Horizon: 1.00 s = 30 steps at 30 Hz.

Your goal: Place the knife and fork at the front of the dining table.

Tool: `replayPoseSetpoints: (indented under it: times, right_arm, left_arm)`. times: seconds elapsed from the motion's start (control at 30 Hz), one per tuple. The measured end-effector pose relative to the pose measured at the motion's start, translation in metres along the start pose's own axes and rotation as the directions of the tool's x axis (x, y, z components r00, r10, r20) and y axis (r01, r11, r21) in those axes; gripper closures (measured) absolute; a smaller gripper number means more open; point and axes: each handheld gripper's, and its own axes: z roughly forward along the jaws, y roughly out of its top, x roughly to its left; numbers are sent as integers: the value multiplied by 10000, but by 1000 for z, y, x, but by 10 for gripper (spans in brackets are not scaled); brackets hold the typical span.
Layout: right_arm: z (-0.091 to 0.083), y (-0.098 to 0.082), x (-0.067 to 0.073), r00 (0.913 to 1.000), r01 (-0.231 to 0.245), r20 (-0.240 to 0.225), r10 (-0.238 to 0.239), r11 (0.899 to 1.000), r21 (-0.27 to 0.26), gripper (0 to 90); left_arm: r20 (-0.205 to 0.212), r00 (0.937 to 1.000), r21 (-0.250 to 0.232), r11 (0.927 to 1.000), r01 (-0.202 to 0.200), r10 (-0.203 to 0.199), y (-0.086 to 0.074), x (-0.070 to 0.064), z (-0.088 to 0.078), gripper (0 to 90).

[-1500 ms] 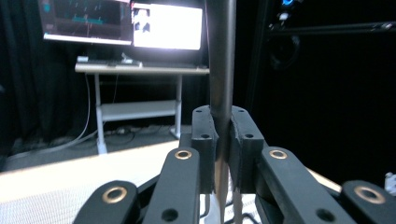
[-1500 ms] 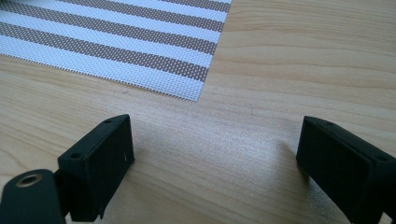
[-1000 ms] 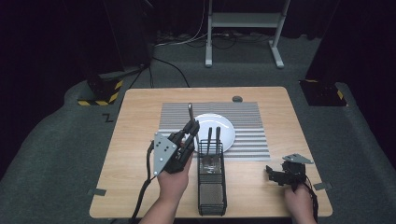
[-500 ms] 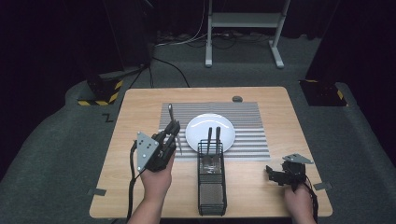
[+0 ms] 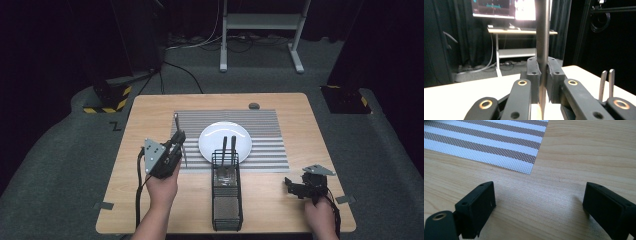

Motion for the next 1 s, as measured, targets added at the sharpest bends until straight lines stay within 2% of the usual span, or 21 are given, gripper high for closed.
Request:
replayPoseSetpoints:
  times: [0.13, 0.23, 0.33, 0.4, 0.43, 0.53, 0.6, 0.63, 0.73, 0.77, 0.8, 0.9, 0.93, 1.0]
  right_arm:
    - [0, 0, 0, 10000, 8, -21, -8, 10000, -18, 105]
    - [0, 0, 0, 10000, -3, -42, 3, 10000, -16, 105]
    - [1, 1, 0, 10000, -13, -96, 12, 10000, -12, 104]
    - [1, 1, -1, 9999, 29, -105, -29, 10000, -22, 104]
    - [1, 0, 0, 9999, 10, -122, -10, 10000, -33, 104]
    - [1, 0, 0, 9998, 55, -186, -55, 10000, -26, 104]
    - [0, 0, -1, 9997, 123, -209, -124, 9999, -36, 104]
    - [0, 0, -1, 9996, 149, -237, -149, 9999, -18, 104]
    - [1, 0, -1, 9996, 139, -235, -140, 9999, -31, 103]
    - [1, 0, -1, 9996, 154, -238, -154, 9999, -22, 103]
    - [1, 0, -1, 9996, 176, -238, -177, 9998, -26, 103]
    - [1, 0, -1, 9996, 177, -238, -178, 9998, -29, 103]
    - [1, 0, -1, 9996, 164, -242, -164, 9999, -18, 104]
    - [1, 0, 0, 9996, 156, -233, -156, 9999, -20, 104]
  left_arm:
    - [-34, 10000, 182, 9998, -81, 82, -2, 2, 6, 821]
    - [-81, 9999, 271, 9995, 132, -130, -6, 8, 10, 821]
    - [-71, 9998, 380, 9991, 171, -168, -7, 12, 14, 821]
    - [-143, 9992, 534, 9978, 384, -377, -9, 16, 18, 821]
    - [-175, 9975, 658, 9954, 697, -686, -10, 21, 23, 822]
    - [-254, 9979, 757, 9952, 620, -602, -10, 23, 26, 822]
    - [-257, 9973, 784, 9944, 709, -691, -9, 25, 29, 822]
    - [-271, 9949, 996, 9901, 989, -967, -9, 26, 34, 822]
    - [-334, 9955, 1094, 9898, 913, -882, -7, 24, 38, 823]
    - [-250, 9982, 1247, 9905, 581, -554, -5, 23, 42, 822]
    - [-226, 9988, 1290, 9905, 467, -441, -6, 23, 44, 822]
    - [-283, 9985, 1499, 9874, 515, -478, -9, 26, 50, 822]
    - [-356, 9984, 1741, 9835, 486, -431, -12, 28, 54, 822]
    - [-354, 9986, 1817, 9823, 452, -395, -13, 30, 56, 822]
